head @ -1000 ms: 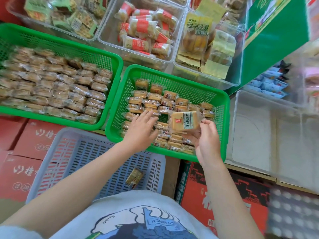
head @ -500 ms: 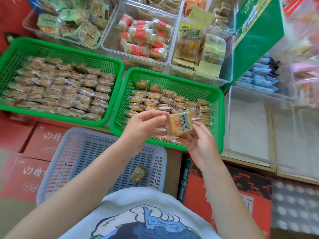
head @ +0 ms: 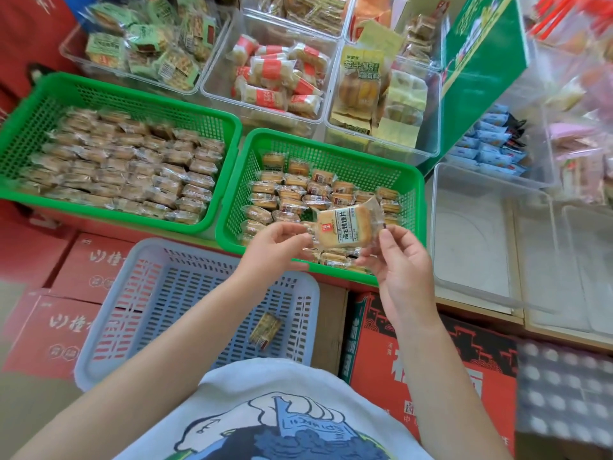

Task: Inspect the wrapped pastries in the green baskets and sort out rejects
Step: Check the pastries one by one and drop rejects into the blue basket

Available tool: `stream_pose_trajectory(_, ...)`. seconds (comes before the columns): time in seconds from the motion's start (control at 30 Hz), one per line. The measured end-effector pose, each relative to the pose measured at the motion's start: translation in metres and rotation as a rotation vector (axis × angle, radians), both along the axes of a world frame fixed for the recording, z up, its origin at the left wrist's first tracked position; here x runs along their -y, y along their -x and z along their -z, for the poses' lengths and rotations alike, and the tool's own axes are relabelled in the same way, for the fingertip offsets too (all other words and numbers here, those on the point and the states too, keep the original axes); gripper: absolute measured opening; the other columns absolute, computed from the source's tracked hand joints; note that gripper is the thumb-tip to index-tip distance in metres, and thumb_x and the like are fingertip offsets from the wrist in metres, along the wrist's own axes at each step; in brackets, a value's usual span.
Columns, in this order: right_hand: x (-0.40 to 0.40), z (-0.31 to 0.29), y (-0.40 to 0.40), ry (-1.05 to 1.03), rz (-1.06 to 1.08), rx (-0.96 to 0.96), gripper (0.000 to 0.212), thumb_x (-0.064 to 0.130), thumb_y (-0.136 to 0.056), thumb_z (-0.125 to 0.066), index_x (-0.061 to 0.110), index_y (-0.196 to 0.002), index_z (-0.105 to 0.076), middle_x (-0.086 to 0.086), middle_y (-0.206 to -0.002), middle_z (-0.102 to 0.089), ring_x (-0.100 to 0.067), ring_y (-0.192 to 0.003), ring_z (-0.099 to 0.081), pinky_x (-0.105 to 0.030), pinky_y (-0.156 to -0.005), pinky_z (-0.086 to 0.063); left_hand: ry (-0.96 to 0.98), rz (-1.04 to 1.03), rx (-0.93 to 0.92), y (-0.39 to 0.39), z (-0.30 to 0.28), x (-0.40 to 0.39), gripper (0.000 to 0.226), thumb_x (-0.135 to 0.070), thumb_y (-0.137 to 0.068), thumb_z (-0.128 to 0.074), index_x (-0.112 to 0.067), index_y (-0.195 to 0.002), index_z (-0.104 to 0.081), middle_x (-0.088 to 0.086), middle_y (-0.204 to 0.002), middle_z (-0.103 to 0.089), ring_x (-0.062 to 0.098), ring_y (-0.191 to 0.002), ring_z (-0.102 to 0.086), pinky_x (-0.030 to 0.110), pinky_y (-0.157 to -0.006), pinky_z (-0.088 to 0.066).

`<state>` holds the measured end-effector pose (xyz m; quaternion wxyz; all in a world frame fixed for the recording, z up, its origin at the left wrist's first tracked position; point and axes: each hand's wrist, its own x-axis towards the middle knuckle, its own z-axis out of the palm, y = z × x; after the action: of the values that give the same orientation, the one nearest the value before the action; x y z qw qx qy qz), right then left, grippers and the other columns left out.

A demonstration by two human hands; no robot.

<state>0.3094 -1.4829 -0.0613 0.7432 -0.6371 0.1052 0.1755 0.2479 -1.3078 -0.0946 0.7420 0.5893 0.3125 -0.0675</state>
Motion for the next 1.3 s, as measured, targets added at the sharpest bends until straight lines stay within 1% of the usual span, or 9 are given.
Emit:
stream_pose_trajectory(0.17, 0.000, -0.003, 0.004, -0.054, 0.002, 0.008, 0.007, 0.003, -0.101, -0.050, 0.005, -0.099, -0.056, -0.012, -0.086, -0.067, -0.015, -0.061, -0.063, -0.023, -0.052, -0.056, 0.348, -0.037, 0.060, 0.010, 0.000, 0.006, 0.032, -0.017, -0.084, -0.073, -0.001, -0.110, -0.066, 0.010, -0.090, -0.074, 0.017, -0.074, -0.071, 0.024, -0.067, -0.059)
stream_pose_trajectory(0.3, 0.001, -0.001, 0.003, -0.125, -0.019, -0.029, 0.006, 0.000, -0.099, -0.051, 0.004, -0.100, -0.056, -0.012, -0.082, -0.065, -0.015, -0.059, -0.063, -0.022, -0.051, -0.055, 0.490, -0.110, 0.084, 0.011, 0.004, 0.003, 0.019, -0.012, -0.083, -0.069, -0.003, -0.099, -0.068, 0.007, -0.082, -0.070, 0.011, -0.066, -0.067, 0.019, -0.062, -0.056)
stream_pose_trajectory(0.57, 0.004, 0.026, 0.000, 0.293, -0.104, 0.205, 0.013, 0.003, -0.099, -0.055, 0.013, -0.093, -0.059, -0.007, -0.068, -0.058, -0.017, -0.055, -0.056, -0.030, -0.047, -0.047, 0.004, -0.126, 0.108, 0.003, 0.016, 0.004, 0.010, -0.005, -0.099, -0.058, -0.007, -0.090, -0.062, 0.002, -0.074, -0.063, 0.010, -0.065, -0.061, 0.022, -0.062, -0.052)
stream_pose_trajectory(0.73, -0.001, 0.031, -0.009, 0.063, -0.134, -0.061, 0.012, 0.006, -0.101, -0.052, 0.008, -0.113, -0.055, -0.005, -0.076, -0.062, -0.014, -0.054, -0.053, -0.026, -0.045, -0.043, 0.000, -0.051, 0.075, -0.005, 0.026, 0.000, 0.013, -0.006, -0.103, -0.051, -0.010, -0.093, -0.059, -0.001, -0.069, -0.055, 0.011, -0.060, -0.051, 0.022, -0.059, -0.044)
stream_pose_trajectory(0.87, -0.004, 0.038, -0.021, -0.101, -0.253, -0.286, 0.026, 0.020, -0.098, -0.057, 0.007, -0.119, -0.059, -0.009, -0.089, -0.069, -0.017, -0.061, -0.060, -0.027, -0.052, -0.053, 0.062, 0.049, 0.138, -0.013, 0.034, -0.011, 0.015, -0.001, -0.103, -0.049, -0.010, -0.094, -0.057, -0.004, -0.066, -0.053, 0.010, -0.058, -0.047, 0.020, -0.056, -0.042)
stream_pose_trajectory(0.97, -0.008, 0.053, -0.033, 0.087, -0.301, -0.212, 0.021, 0.014, -0.094, -0.066, 0.008, -0.114, -0.063, -0.008, -0.098, -0.068, -0.019, -0.074, -0.067, -0.031, -0.068, -0.059, -0.230, 0.173, 0.058, -0.023, 0.049, -0.019, 0.009, -0.012, -0.102, -0.055, -0.015, -0.095, -0.061, -0.002, -0.074, -0.058, 0.013, -0.066, -0.054, 0.023, -0.062, -0.046)
stream_pose_trajectory(1.07, -0.011, 0.072, -0.055, 0.469, -0.300, -0.015, 0.025, 0.020, -0.092, -0.071, 0.019, -0.116, -0.063, 0.004, -0.105, -0.067, -0.014, -0.086, -0.070, -0.034, -0.082, -0.059, -0.720, 0.357, -0.056, -0.034, 0.078, -0.033, 0.012, -0.024, -0.101, -0.057, -0.018, -0.111, -0.062, -0.002, -0.106, -0.061, 0.018, -0.102, -0.058, 0.022, -0.082, -0.047)
stream_pose_trajectory(1.17, -0.021, 0.080, -0.078, 0.624, -0.316, 0.153, 0.030, 0.023, -0.091, -0.072, 0.027, -0.119, -0.062, 0.018, -0.107, -0.063, 0.004, -0.096, -0.060, -0.011, -0.080, -0.048, -1.008, 0.521, -0.062, -0.042, 0.102, -0.046, 0.044, -0.031, -0.101, -0.054, -0.016, -0.142, -0.050, 0.003, -0.149, -0.046, 0.023, -0.140, -0.037, 0.041, -0.115, -0.033)
stream_pose_trajectory(1.3, -0.049, 0.099, -0.100, 0.632, -0.398, 0.220, 0.028, 0.020, -0.090, -0.073, 0.028, -0.115, -0.064, 0.021, -0.103, -0.063, 0.011, -0.092, -0.055, -0.002, -0.072, -0.040, -1.158, 0.783, -0.096, -0.051, 0.123, -0.050, 0.061, -0.043, -0.104, -0.041, -0.027, -0.159, -0.019, -0.004, -0.169, -0.006, 0.018, -0.155, 0.003, 0.045, -0.125, -0.004)
